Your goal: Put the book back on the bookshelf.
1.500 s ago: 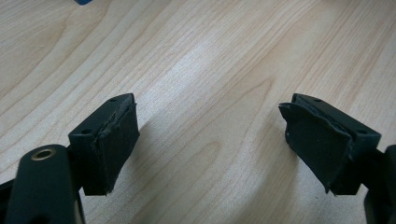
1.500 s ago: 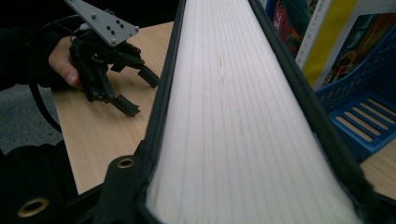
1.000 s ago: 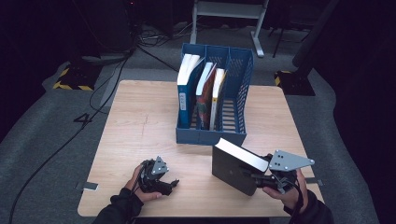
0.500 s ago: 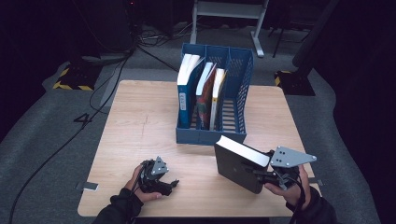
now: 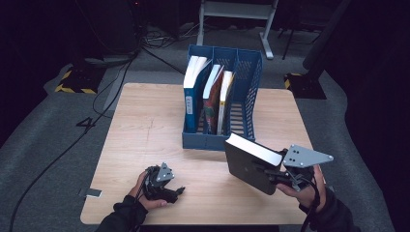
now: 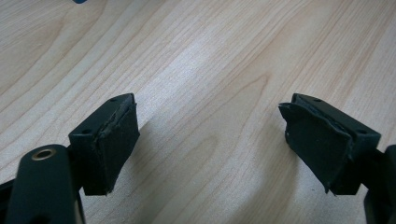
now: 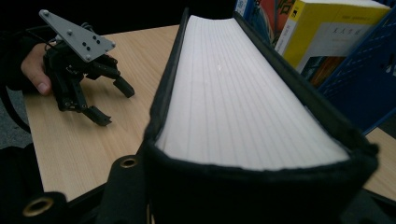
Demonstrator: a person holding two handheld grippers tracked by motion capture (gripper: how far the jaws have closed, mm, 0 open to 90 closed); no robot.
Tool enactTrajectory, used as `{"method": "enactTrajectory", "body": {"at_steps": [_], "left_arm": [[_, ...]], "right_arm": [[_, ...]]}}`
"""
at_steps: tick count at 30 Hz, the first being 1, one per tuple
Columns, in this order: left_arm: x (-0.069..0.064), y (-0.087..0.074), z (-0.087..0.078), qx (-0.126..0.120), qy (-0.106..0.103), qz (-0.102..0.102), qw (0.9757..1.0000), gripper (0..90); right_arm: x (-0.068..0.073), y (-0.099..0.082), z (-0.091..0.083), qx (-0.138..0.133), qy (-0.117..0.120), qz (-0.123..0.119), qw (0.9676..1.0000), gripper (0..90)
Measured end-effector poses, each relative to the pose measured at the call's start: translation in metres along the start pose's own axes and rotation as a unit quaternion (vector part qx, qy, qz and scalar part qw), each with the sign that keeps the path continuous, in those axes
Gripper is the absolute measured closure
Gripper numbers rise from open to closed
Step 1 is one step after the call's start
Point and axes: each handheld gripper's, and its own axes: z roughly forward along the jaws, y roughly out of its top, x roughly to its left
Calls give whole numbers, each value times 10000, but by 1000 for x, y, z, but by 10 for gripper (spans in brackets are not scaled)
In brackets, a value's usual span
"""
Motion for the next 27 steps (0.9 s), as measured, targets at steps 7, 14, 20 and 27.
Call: {"method": "enactTrajectory", "body": {"at_steps": [7,14,20,27], "left_arm": [[0,0,0,5,-1,2,10000,179],[0,0,0,0,-2,1,10000,179],[0,0,0,0,-1,1,10000,179],[0,0,0,-4,-4,1,10000,179]], "right_arm": [[-4,8,-11,-136,-109,-19,9998,536],[-9,18,-22,-255,-287,-79,9992,535],[-12,25,-28,-352,-386,-100,9986,535],[-19,32,-31,-433,-593,-58,9973,535]]}}
